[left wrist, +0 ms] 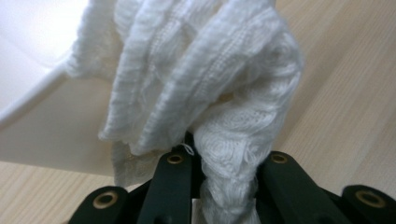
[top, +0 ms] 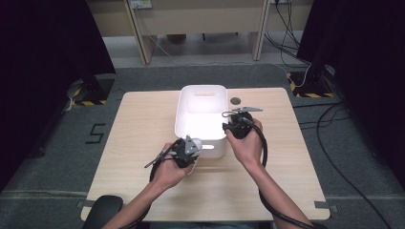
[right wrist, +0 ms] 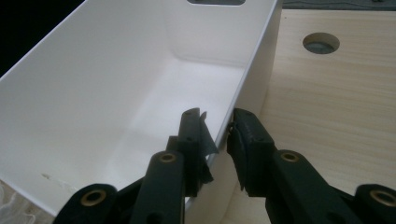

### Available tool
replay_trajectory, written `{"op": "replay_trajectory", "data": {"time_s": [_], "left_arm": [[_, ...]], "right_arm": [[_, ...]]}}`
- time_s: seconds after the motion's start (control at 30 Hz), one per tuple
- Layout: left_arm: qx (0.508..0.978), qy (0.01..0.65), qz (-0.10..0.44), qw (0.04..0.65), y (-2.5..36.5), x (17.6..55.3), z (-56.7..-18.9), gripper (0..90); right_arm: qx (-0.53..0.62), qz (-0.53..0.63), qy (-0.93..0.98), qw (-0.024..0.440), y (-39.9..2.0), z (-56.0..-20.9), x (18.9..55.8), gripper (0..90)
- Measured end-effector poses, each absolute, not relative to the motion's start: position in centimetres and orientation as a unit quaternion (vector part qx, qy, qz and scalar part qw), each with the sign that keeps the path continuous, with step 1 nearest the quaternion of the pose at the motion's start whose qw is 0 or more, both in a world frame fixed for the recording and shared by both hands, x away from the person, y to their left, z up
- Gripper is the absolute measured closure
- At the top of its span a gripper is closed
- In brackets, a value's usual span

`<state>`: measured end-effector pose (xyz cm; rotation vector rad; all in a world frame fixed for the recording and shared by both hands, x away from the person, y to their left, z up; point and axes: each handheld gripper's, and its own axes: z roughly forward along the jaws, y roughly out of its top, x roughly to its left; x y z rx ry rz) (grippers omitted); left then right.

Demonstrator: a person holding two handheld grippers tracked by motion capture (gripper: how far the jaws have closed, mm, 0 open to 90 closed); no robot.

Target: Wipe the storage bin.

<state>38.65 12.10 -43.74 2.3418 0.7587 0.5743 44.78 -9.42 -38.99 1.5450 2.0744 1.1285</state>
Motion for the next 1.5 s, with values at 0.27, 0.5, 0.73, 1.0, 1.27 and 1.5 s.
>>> {"op": "replay_trajectory", "data": {"time_s": [0.27,0.5,0.73,1.0,1.27,1.5], "left_arm": [[0.884,0.287,0.214,0.300,11.9,38.8,-44.2,79.0],[0.885,0.288,0.213,0.298,11.7,38.9,-44.7,79.0],[0.886,0.288,0.212,0.296,11.5,39.0,-45.0,79.0],[0.888,0.286,0.210,0.293,11.1,39.1,-45.7,79.0],[0.888,0.288,0.209,0.291,11.0,39.2,-45.6,79.1],[0.889,0.286,0.208,0.291,10.7,39.3,-45.7,79.1]], "right_arm": [[0.541,0.395,0.726,0.159,-9.4,-39.0,44.8,74.2],[0.541,0.395,0.725,0.159,-9.4,-39.0,44.8,74.2],[0.541,0.395,0.725,0.159,-9.4,-39.0,44.8,74.2],[0.541,0.396,0.725,0.160,-9.4,-39.0,44.8,74.2],[0.541,0.396,0.724,0.161,-9.4,-39.0,44.8,74.1],[0.542,0.395,0.724,0.162,-9.4,-39.0,44.8,74.1]]}}
